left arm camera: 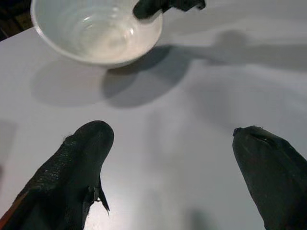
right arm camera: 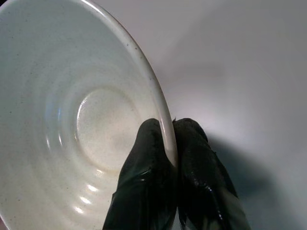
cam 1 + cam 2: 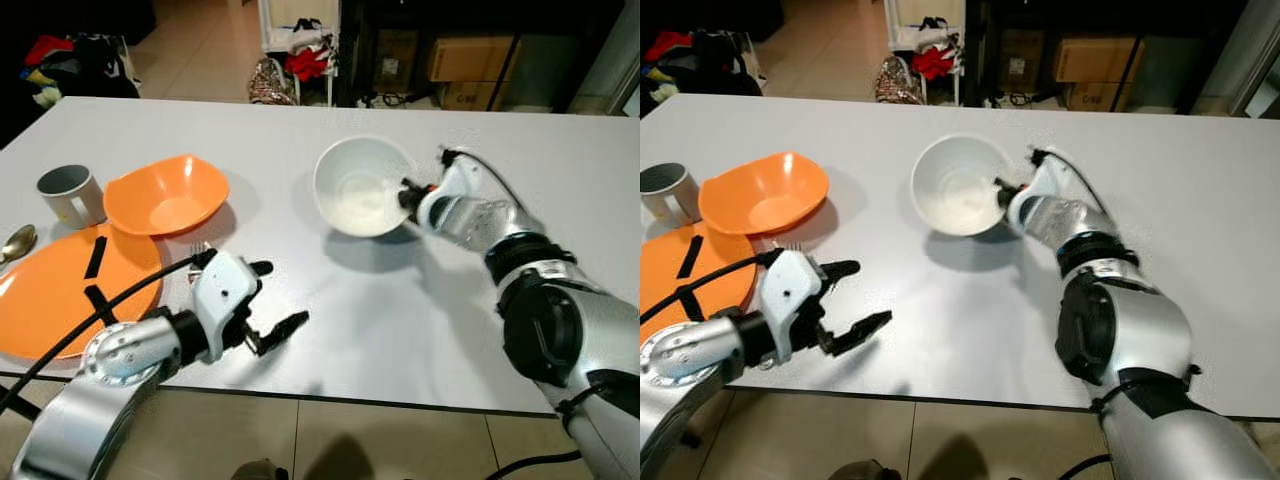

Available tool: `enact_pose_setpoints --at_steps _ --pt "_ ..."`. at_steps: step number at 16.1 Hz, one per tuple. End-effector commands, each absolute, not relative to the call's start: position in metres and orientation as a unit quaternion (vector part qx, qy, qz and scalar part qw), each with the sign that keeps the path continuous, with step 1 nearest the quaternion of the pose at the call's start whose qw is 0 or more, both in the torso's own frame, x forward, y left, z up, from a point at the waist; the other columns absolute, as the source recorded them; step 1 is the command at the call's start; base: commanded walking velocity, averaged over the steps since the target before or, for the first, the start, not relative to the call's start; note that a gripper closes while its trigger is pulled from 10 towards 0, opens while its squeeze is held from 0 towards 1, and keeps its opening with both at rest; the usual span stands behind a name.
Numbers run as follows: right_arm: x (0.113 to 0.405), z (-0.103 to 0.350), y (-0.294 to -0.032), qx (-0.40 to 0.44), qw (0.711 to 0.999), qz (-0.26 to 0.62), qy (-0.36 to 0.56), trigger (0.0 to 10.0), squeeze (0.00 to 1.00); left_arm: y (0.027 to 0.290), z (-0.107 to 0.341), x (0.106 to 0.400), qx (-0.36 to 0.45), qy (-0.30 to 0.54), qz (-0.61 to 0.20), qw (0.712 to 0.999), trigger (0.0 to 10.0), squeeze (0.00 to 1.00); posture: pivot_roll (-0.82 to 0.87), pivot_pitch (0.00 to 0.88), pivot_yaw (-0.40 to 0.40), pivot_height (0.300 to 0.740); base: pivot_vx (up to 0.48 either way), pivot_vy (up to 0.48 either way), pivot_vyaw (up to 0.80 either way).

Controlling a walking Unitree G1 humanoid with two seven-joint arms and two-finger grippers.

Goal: Setting the table

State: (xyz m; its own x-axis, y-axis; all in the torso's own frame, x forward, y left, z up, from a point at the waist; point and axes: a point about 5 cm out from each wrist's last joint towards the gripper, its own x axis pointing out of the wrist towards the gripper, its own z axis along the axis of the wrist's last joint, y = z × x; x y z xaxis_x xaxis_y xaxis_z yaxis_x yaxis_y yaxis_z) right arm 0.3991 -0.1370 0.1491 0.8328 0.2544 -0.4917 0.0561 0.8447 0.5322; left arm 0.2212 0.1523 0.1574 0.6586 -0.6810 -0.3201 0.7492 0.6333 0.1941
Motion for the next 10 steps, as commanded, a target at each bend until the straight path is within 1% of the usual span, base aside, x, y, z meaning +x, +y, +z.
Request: enact_pose_setpoints --at_steps 1,4,7,10 --pt "0.405 0.164 -0.134 0.290 0.919 0.062 0.258 10.0 0.00 0.155 0.160 0.218 0.157 0.112 -0.395 0.898 10.0 0.00 0.15 0.000 0.033 0.740 0.000 0.000 0.00" --pt "0.403 0.159 -0.129 0.297 0.912 0.063 0.275 10.0 0.00 0.155 0.163 0.212 0.155 0.118 -0.395 0.898 10.0 0.00 0.16 0.005 0.028 0.740 0.000 0.000 0.00" --pt "0.400 0.151 -0.129 0.300 0.908 0.052 0.288 10.0 0.00 0.154 0.163 0.210 0.155 0.121 -0.395 0.897 10.0 0.00 0.16 0.013 0.030 0.740 0.000 0.000 0.00" --pt "0.396 0.144 -0.129 0.318 0.896 0.054 0.306 10.0 0.00 0.155 0.165 0.209 0.155 0.125 -0.396 0.897 10.0 0.00 0.16 0.013 0.027 0.740 0.000 0.000 0.00"
